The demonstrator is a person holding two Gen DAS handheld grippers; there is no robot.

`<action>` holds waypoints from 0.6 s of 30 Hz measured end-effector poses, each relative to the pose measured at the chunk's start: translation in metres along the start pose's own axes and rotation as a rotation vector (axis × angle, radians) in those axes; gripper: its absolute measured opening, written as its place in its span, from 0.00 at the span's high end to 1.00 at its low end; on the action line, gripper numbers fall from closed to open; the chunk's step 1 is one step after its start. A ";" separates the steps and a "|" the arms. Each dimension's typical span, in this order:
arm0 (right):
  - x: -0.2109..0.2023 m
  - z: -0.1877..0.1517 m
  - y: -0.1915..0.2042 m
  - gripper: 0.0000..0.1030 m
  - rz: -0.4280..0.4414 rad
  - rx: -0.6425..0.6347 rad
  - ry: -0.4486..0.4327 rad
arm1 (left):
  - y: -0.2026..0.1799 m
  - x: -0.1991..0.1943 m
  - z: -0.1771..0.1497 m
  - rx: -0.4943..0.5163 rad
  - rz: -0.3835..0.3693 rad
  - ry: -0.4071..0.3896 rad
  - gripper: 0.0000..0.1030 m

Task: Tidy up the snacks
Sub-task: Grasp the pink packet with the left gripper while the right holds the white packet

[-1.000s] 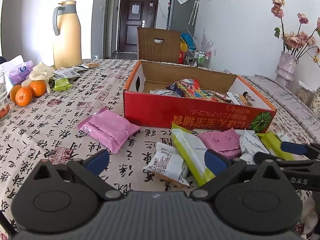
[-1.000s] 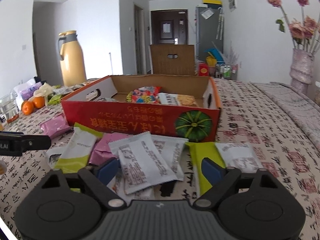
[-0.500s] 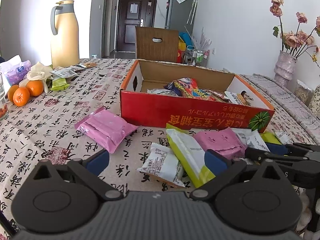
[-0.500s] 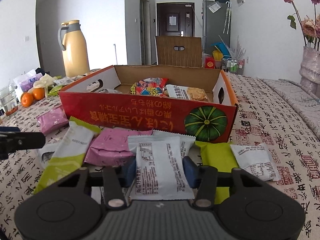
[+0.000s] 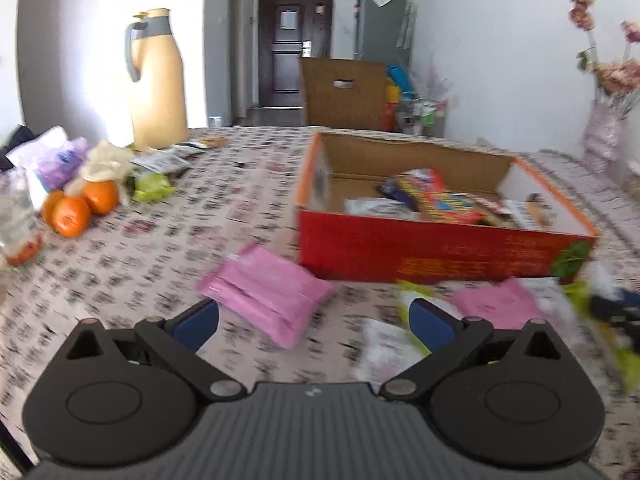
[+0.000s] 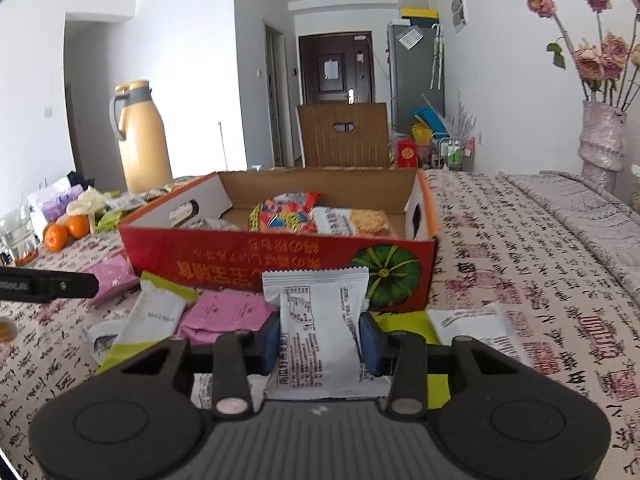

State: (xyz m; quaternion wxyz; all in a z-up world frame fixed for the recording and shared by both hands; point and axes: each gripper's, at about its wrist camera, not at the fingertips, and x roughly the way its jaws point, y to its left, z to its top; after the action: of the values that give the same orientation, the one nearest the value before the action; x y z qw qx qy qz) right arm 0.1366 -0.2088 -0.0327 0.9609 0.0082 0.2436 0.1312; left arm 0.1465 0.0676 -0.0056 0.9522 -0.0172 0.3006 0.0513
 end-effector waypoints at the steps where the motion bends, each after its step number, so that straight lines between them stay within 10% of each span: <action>1: -0.003 0.001 -0.001 0.62 -0.004 0.004 -0.008 | 0.004 0.003 0.003 0.003 0.012 0.001 0.00; 9: -0.018 0.004 -0.014 0.62 -0.035 0.030 -0.050 | 0.027 0.053 0.021 0.088 0.083 0.106 0.00; 18: -0.022 0.002 -0.027 0.61 -0.087 0.063 -0.055 | 0.029 0.077 0.027 0.125 -0.050 0.166 0.00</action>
State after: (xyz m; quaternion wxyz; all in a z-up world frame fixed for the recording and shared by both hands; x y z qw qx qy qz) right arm 0.1253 -0.2402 -0.0226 0.9713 0.0318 0.2210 0.0814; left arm 0.2215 0.1052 -0.0282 0.9242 0.0307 0.3806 0.0068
